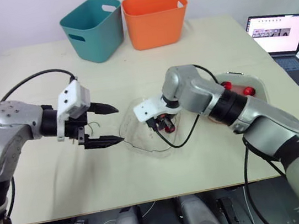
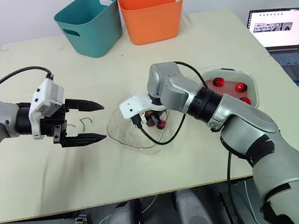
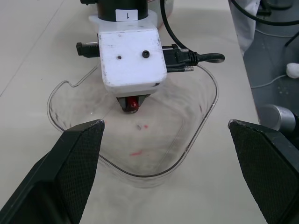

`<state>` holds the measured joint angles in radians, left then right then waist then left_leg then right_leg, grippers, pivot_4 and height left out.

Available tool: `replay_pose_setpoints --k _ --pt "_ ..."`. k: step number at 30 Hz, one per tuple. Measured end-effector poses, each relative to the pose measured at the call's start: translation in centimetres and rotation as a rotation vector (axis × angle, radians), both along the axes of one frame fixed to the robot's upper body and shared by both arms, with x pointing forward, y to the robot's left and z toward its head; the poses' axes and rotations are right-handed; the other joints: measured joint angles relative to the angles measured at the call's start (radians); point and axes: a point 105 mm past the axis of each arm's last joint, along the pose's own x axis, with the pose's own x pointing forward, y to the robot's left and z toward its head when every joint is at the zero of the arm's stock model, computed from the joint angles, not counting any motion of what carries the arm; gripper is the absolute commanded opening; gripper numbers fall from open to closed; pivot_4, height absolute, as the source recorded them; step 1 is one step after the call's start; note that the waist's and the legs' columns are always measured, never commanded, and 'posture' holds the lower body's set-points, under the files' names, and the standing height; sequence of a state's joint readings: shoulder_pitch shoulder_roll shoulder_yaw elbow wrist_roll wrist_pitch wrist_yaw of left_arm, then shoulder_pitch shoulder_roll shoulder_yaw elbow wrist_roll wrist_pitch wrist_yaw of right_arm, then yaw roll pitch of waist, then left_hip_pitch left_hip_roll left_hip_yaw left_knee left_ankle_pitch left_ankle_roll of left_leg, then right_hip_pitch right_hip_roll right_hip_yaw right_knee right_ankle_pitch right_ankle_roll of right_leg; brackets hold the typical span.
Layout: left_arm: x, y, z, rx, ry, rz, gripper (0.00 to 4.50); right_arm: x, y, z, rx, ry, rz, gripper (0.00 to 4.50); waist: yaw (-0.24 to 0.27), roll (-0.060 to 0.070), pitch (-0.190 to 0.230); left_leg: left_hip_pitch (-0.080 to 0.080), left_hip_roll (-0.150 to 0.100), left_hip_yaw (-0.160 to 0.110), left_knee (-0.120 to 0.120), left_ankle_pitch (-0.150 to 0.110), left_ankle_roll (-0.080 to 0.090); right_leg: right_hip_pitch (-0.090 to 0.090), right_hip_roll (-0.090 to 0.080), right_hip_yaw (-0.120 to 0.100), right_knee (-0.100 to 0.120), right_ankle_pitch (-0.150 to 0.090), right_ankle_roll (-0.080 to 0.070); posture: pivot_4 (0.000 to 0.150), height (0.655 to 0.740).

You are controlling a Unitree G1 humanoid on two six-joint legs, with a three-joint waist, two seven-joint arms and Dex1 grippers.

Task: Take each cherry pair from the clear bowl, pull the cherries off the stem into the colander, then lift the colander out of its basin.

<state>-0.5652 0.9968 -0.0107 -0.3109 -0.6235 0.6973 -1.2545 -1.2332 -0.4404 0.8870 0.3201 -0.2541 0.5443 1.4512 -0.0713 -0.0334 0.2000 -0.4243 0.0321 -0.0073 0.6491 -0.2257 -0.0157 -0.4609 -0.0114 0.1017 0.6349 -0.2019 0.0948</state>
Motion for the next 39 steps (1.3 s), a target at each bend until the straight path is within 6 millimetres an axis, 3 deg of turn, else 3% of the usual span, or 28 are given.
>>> replay_pose_setpoints --k 3,13,18,21,25,29,34,39 --pt "0.2 0.2 0.0 -0.005 0.003 0.007 4.5 -0.2 0.3 0.1 0.022 0.008 -0.001 0.89 0.0 0.0 0.0 0.0 0.0 0.0 0.0 0.0 0.0 0.0 0.0 0.0 0.0 0.001 0.001 0.15 0.74" --pt "0.4 0.4 -0.1 -0.013 0.012 0.015 4.5 -2.4 4.0 1.7 0.139 -0.008 0.148 0.89 0.001 0.0 0.0 0.0 0.0 0.0 0.0 0.0 0.0 -0.001 0.0 0.0 0.001 0.001 0.002 0.15 0.74" --pt "0.5 0.3 0.2 -0.014 0.0 0.01 4.5 -2.1 4.1 1.8 0.173 -0.029 0.155 2.2 0.002 0.0 0.0 -0.001 0.0 0.0 0.0 0.0 0.0 0.0 0.0 0.0 0.001 0.001 0.002 0.15 0.74" --pt "0.6 0.2 0.6 -0.014 -0.011 0.009 4.5 -1.0 3.2 2.7 0.219 -0.052 0.073 3.29 0.001 0.0 0.0 -0.001 0.0 -0.001 0.0 0.0 0.0 -0.001 0.0 0.0 0.001 0.001 0.002 0.15 0.74" --pt "0.8 0.3 0.6 -0.017 -0.003 0.02 4.5 0.0 0.7 4.9 0.311 -0.035 -0.135 3.29 0.002 0.0 0.0 -0.001 0.0 -0.001 0.0 0.0 0.0 -0.001 0.0 0.0 0.001 0.001 0.002 0.15 0.74" --pt "1.0 0.5 0.5 -0.018 0.009 0.031 4.5 -0.7 -0.2 6.2 0.392 0.079 -0.318 3.29 -0.002 0.0 0.0 -0.001 0.0 -0.001 0.0 0.0 0.0 -0.001 0.0 0.0 0.002 0.001 0.002 0.15 0.74" --pt "1.3 0.6 0.7 -0.006 -0.007 0.038 4.5 -2.0 -0.6 5.5 0.427 0.28 -0.556 3.29 0.0 0.0 0.0 -0.001 0.0 -0.001 0.0 0.0 0.0 -0.001 0.0 -0.001 0.003 0.0 0.001 0.15 0.74" --pt "1.5 0.7 0.4 0.015 -0.008 0.028 4.5 -2.8 -0.3 4.6 0.414 0.364 -0.662 3.29 0.0 0.0 0.0 -0.001 0.0 -0.001 0.0 0.0 0.0 -0.001 0.0 -0.001 0.003 0.0 0.0 0.15 0.74"
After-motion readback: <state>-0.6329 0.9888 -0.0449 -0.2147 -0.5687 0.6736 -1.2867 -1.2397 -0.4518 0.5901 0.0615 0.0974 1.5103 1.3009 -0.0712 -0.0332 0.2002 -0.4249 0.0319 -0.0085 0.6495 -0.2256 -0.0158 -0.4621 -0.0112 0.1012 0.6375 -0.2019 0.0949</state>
